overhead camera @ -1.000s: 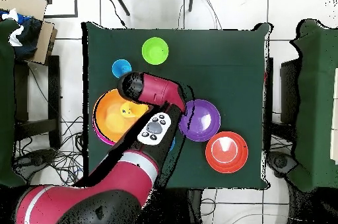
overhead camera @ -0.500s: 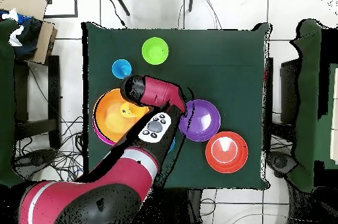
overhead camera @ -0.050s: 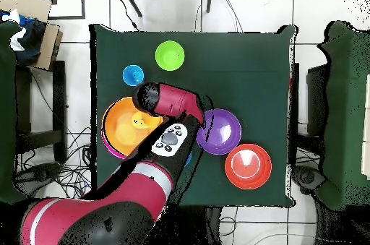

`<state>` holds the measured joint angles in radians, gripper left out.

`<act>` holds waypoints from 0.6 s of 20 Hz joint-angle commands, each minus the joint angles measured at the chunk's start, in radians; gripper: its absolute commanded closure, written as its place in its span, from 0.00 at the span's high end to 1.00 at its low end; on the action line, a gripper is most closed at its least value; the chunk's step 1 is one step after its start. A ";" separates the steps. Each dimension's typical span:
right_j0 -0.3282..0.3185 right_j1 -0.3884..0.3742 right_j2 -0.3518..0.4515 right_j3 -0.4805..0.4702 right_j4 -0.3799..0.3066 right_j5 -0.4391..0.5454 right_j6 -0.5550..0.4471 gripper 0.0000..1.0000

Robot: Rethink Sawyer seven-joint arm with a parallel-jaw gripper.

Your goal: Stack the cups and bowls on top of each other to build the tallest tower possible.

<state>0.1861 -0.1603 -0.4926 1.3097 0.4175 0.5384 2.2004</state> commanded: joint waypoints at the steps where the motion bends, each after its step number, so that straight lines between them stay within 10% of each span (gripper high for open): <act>1: -0.031 0.052 0.087 -0.059 -0.009 -0.079 0.136 1.00; 12: -0.098 0.081 0.140 -0.086 -0.037 -0.163 0.060 1.00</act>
<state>0.1302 -0.1244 -0.4924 1.2797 0.4175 0.4481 2.2004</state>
